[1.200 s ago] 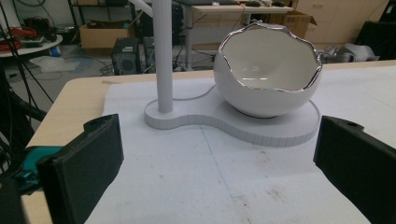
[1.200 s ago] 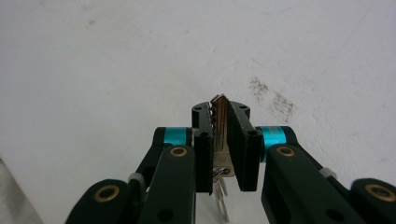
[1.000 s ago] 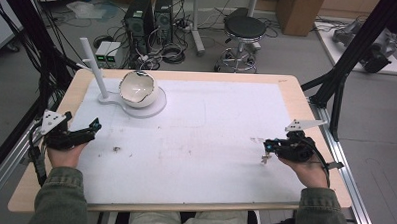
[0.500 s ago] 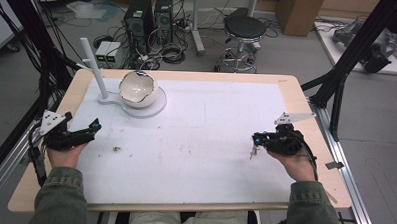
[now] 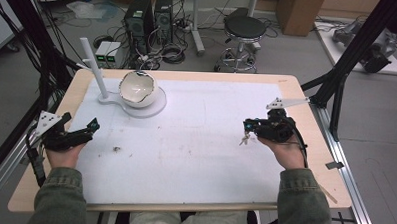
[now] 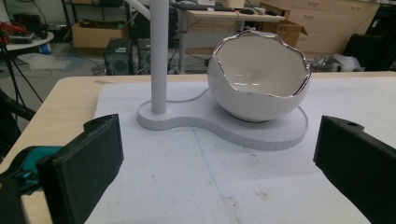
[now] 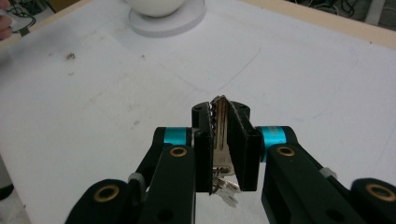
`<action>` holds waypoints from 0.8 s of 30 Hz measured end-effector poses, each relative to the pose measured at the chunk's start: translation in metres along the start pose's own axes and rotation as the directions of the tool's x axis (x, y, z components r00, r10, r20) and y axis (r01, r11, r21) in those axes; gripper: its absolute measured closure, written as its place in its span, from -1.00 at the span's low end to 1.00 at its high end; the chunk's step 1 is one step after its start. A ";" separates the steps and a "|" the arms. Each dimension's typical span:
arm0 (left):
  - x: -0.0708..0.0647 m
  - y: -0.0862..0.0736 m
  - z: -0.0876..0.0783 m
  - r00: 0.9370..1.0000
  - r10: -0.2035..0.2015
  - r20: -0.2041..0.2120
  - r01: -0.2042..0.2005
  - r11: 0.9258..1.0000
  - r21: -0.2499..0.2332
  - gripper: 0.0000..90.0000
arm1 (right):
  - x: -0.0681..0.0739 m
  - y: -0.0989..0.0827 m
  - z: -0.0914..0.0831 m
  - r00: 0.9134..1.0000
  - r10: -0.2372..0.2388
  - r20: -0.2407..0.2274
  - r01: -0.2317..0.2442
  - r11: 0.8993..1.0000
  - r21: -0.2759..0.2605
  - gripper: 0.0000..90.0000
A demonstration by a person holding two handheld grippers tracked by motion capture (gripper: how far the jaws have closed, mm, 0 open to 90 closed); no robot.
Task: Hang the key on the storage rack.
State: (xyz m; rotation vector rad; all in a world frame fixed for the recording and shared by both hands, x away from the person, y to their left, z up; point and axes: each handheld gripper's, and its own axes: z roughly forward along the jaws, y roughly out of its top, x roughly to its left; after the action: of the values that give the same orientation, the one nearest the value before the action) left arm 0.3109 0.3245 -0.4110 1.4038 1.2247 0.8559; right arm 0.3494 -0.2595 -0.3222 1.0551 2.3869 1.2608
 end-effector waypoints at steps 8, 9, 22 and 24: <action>0.001 0.000 -0.001 1.000 -0.014 0.004 0.014 1.000 -0.006 -0.96 | 0.013 0.030 0.011 1.000 -0.026 -0.012 0.026 1.000 0.001 0.79; 0.001 0.000 -0.001 1.000 -0.018 0.006 0.018 1.000 -0.011 -0.96 | 0.015 0.033 0.012 1.000 -0.026 -0.018 0.026 1.000 -0.002 0.79; 0.001 0.000 -0.001 0.999 -0.039 0.021 0.040 0.999 -0.022 -0.96 | 0.038 0.080 0.027 0.997 -0.058 -0.059 0.057 0.998 -0.029 0.79; 0.002 0.000 -0.001 0.999 -0.037 0.021 0.038 0.999 -0.022 -0.96 | 0.042 0.085 0.031 0.996 -0.064 -0.063 0.062 0.998 -0.030 0.79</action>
State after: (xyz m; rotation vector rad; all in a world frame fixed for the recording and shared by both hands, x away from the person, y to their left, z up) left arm 0.3102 0.3269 -0.4109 1.3648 1.2188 0.8246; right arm 0.3773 -0.1798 -0.2682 0.9379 2.4216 1.3216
